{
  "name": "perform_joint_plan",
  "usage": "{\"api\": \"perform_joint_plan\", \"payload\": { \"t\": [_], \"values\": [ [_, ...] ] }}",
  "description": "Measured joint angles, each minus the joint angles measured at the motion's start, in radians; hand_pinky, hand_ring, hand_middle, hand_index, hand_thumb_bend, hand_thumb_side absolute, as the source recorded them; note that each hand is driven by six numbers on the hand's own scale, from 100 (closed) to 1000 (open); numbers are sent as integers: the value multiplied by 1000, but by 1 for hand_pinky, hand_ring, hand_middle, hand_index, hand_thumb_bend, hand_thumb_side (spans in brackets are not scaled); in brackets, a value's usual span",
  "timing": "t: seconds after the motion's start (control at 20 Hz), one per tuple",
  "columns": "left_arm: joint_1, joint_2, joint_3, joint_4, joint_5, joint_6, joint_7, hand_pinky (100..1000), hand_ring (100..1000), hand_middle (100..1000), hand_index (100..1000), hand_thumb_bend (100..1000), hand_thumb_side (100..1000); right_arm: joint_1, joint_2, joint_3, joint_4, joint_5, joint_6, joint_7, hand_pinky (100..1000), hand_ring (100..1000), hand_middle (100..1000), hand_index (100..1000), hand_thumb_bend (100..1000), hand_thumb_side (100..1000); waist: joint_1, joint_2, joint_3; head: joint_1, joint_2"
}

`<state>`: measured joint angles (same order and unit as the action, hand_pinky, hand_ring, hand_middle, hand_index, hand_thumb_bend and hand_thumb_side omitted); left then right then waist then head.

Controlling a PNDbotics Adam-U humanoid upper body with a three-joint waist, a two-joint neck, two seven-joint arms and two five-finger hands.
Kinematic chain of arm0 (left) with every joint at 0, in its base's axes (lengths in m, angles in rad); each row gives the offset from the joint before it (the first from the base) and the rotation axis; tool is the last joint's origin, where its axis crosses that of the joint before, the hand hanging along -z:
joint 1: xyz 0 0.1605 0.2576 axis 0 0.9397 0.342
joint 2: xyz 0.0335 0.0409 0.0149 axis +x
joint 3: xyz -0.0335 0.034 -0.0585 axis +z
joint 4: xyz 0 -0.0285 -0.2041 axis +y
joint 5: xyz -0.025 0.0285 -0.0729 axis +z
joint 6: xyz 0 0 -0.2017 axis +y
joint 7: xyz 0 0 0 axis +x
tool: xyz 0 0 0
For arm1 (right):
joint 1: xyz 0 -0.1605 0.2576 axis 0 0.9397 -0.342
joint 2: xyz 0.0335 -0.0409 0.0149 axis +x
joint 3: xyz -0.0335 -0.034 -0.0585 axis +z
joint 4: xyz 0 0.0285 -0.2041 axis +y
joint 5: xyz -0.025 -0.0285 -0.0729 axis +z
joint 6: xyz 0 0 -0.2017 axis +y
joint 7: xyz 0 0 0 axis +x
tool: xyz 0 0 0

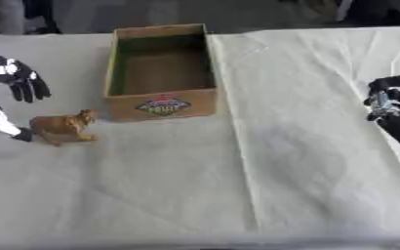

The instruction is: Pick up objects on the table and place them in the box.

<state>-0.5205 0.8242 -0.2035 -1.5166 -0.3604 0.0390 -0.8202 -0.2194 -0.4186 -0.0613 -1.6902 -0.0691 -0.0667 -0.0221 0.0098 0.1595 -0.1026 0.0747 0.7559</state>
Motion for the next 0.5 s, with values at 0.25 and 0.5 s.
{"api": "perform_joint_plan", "payload": {
  "t": [0.25,0.5],
  "values": [
    [-13,-19,-26,38,-28,-9,-33,631,609,596,723,724,100,0,0,0,0,0,0,1,384,533,599,596,100,373,0,0,-1,2,0],
    [-30,-43,-42,74,-70,-14,-25,627,605,592,718,713,100,0,0,0,0,0,0,2,384,533,599,596,100,373,0,-3,-1,2,0]
  ]
}}
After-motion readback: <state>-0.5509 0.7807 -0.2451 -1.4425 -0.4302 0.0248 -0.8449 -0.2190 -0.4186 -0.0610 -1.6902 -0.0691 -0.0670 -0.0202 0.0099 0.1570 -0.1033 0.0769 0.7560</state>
